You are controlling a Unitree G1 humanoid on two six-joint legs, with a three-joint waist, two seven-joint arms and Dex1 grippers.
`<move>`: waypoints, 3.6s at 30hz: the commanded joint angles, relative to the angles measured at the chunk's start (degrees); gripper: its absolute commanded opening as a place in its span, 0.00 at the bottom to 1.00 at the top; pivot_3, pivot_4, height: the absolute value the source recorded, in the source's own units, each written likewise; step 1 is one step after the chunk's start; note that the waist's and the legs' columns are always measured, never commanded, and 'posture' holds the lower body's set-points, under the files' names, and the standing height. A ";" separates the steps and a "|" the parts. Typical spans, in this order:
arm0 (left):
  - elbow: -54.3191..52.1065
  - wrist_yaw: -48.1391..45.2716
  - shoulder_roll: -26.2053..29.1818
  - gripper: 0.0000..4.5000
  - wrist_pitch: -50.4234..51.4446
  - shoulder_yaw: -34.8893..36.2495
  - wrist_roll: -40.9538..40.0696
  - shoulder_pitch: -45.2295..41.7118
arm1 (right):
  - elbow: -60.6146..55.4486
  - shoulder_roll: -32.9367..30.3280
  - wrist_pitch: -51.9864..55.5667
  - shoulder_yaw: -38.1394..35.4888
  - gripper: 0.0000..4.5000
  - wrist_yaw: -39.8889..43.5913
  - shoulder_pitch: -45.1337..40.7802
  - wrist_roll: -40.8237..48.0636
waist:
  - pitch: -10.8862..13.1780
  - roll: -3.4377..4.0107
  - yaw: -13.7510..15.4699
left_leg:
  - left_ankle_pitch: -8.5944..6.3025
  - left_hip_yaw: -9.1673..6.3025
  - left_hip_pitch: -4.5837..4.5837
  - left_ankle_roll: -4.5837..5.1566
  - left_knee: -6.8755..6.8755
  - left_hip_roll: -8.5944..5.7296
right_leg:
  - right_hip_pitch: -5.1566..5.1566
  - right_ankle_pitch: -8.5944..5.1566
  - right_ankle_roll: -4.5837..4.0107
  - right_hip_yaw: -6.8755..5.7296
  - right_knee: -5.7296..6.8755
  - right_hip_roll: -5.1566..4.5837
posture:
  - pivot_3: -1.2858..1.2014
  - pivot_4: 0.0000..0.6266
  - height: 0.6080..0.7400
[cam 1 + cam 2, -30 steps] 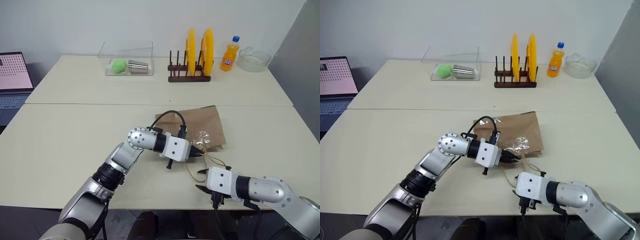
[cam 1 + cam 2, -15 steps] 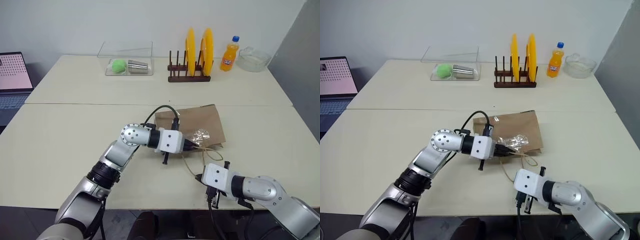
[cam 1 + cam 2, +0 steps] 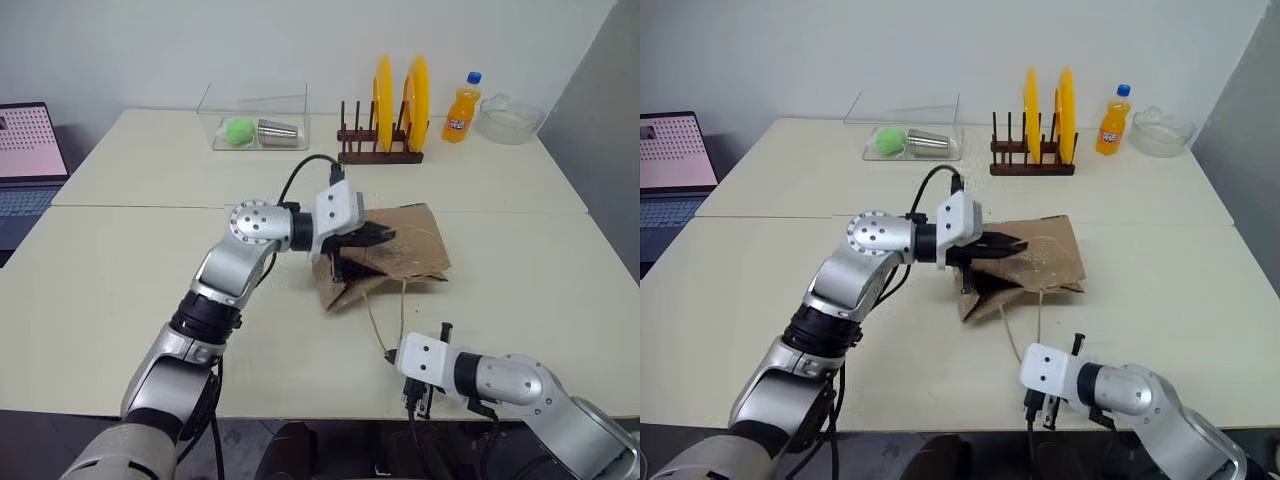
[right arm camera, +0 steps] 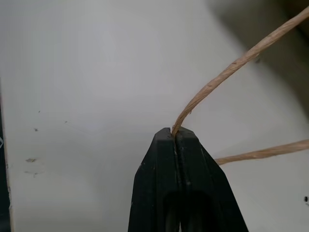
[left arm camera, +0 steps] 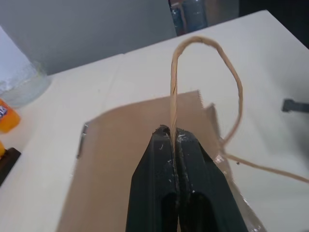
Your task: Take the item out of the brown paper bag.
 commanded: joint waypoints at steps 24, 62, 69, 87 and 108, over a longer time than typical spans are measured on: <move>10.52 4.77 -2.23 0.00 -5.03 10.59 -4.43 -11.90 | 1.88 4.07 -1.97 3.67 0.00 3.03 -0.63 -3.43 | -0.04 -0.01 -0.14 | 0.04 -0.01 0.02 -0.07 0.01 0.01 | -0.02 0.00 0.00 0.01 0.03 0.00 | 0.52 0.24 1.00; -1.10 1.51 -1.14 0.00 -1.24 8.92 -6.88 -4.11 | 24.99 5.43 -2.80 0.81 0.78 6.81 -38.72 1.54 | -0.03 -0.02 -0.18 | 0.05 0.14 -0.21 -0.06 0.02 -0.03 | -0.27 0.24 -0.36 0.11 0.04 -0.07 | 0.52 0.24 1.00; -0.59 1.26 -1.12 0.00 -2.11 8.81 -6.73 -4.25 | 28.03 5.41 -2.61 7.11 0.99 12.98 -42.78 -5.96 | -0.03 -0.02 -0.19 | 0.04 0.12 -0.20 -0.04 0.01 -0.03 | -0.28 0.24 -0.37 0.09 0.06 -0.07 | 0.52 0.24 1.00; 0.10 1.14 -1.13 0.00 -3.64 8.60 -6.23 -4.24 | 44.03 11.03 -7.22 12.66 0.95 19.13 -47.68 -20.92 | -0.03 -0.02 -0.24 | 0.15 0.13 -0.17 -0.24 0.03 -0.03 | -0.27 0.25 -0.38 0.10 0.09 -0.06 | 0.52 0.24 1.00; 8.69 1.19 -1.04 0.00 -11.51 7.53 0.04 -5.13 | 18.65 6.04 -2.43 -3.76 0.69 30.37 -47.36 -12.24 | -0.03 -0.02 -0.15 | 0.20 0.14 -0.74 -0.30 0.08 -0.04 | -0.96 0.29 -0.45 0.11 0.52 -0.08 | 0.52 0.24 1.00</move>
